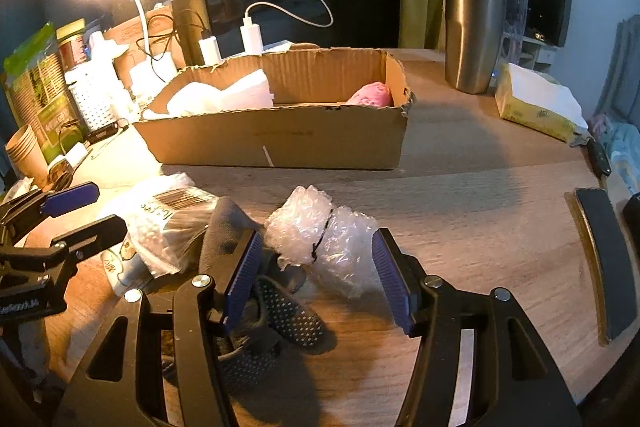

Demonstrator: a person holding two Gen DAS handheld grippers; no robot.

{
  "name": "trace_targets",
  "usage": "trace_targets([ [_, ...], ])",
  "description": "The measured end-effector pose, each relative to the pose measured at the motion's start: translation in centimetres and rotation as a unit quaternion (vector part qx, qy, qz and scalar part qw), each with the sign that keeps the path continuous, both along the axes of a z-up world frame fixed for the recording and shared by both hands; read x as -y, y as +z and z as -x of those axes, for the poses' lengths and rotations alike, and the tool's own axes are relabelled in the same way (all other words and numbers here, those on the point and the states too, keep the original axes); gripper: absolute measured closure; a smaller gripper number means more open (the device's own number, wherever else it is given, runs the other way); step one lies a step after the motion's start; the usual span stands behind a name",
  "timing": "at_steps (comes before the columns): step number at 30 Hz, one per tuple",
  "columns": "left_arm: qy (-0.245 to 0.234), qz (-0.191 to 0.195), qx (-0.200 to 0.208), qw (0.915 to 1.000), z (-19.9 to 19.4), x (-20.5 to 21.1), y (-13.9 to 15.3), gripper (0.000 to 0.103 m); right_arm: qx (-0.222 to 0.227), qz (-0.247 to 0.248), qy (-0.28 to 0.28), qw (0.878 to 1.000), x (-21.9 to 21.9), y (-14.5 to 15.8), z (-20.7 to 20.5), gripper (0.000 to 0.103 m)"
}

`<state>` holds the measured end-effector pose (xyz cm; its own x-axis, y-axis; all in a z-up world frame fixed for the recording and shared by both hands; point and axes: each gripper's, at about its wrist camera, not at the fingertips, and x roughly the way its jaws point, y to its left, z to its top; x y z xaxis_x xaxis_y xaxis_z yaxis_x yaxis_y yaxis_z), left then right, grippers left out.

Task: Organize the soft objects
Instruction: 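Grasp the cotton swab bag with the left tool while the right tool grasps bubble wrap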

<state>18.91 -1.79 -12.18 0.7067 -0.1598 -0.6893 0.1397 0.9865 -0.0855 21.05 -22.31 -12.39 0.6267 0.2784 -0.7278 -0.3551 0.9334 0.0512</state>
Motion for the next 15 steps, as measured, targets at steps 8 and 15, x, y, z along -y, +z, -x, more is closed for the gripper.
trace_targets([
  [8, -0.027, 0.001, -0.003, 0.9996, -1.2, 2.2, 0.0, 0.031, -0.011, -0.007, -0.007, 1.000, 0.8, -0.7, -1.5, 0.042],
  [15, -0.036, 0.000, -0.018, 0.9992, -2.4, 3.6, -0.6, 0.031, -0.019, -0.015, -0.007, 1.000, 1.3, -1.1, -2.6, 0.035],
])
